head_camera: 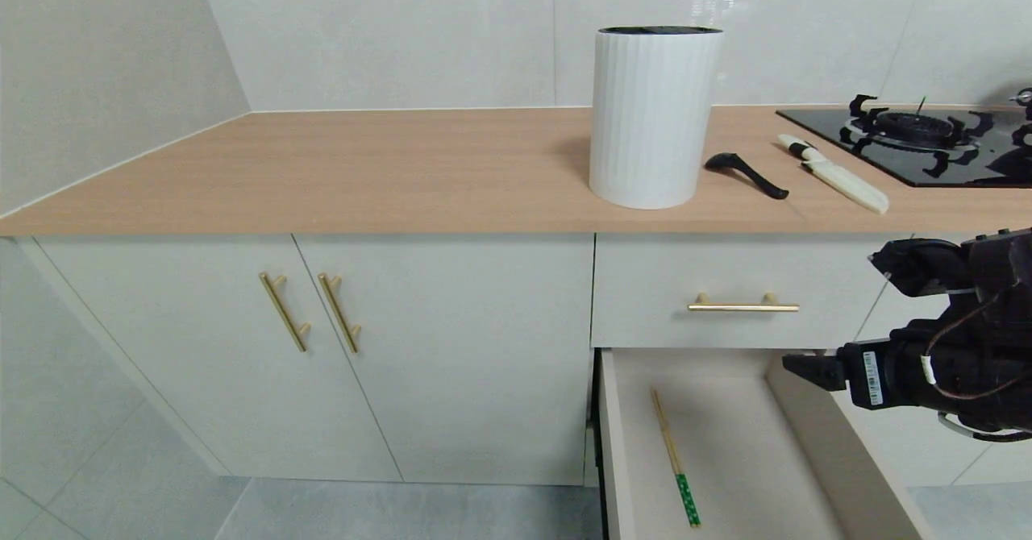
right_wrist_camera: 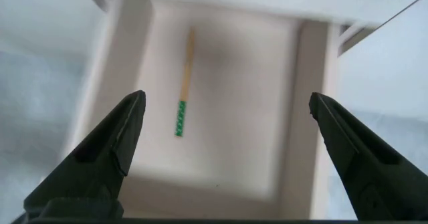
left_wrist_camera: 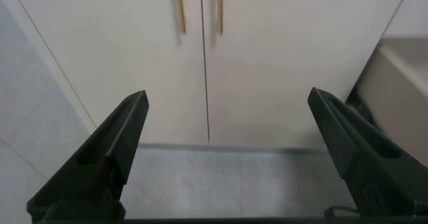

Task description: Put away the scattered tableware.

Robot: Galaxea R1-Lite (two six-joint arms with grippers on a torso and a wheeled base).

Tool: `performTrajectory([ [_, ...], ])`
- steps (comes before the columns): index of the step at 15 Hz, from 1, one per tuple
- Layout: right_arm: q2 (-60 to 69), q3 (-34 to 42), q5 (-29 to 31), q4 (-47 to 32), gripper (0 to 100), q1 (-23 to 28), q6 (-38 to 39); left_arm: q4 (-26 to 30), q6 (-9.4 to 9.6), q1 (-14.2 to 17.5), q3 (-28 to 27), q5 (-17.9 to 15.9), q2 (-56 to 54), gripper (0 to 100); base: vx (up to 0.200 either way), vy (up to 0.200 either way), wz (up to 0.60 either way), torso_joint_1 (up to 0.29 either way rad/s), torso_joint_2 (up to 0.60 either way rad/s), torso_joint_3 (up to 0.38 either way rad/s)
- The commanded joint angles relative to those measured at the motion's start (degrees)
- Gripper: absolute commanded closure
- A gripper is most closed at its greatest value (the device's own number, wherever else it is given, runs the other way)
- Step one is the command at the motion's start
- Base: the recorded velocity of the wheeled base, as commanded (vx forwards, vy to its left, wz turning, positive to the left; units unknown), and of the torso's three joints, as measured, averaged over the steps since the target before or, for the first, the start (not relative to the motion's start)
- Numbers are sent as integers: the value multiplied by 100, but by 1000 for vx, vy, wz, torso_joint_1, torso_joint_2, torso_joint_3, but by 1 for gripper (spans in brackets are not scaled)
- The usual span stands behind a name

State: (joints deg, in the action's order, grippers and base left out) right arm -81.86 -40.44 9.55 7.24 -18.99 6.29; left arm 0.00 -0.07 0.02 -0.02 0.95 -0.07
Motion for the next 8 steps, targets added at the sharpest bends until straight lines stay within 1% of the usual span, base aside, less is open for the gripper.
performTrajectory([
  [1,39,1,3,5,0,1,-5,0,-1,6,2,2,7,0,0,0,0,163,-466,-305],
  [5,12,1,3,5,0,1,4,0,-1,6,2,2,7,0,0,0,0,166,-461,-296],
  [8,3,9,-5,14,0,1,4,0,-1,-2,2,2,7,0,0,0,0,194,-481,-294],
])
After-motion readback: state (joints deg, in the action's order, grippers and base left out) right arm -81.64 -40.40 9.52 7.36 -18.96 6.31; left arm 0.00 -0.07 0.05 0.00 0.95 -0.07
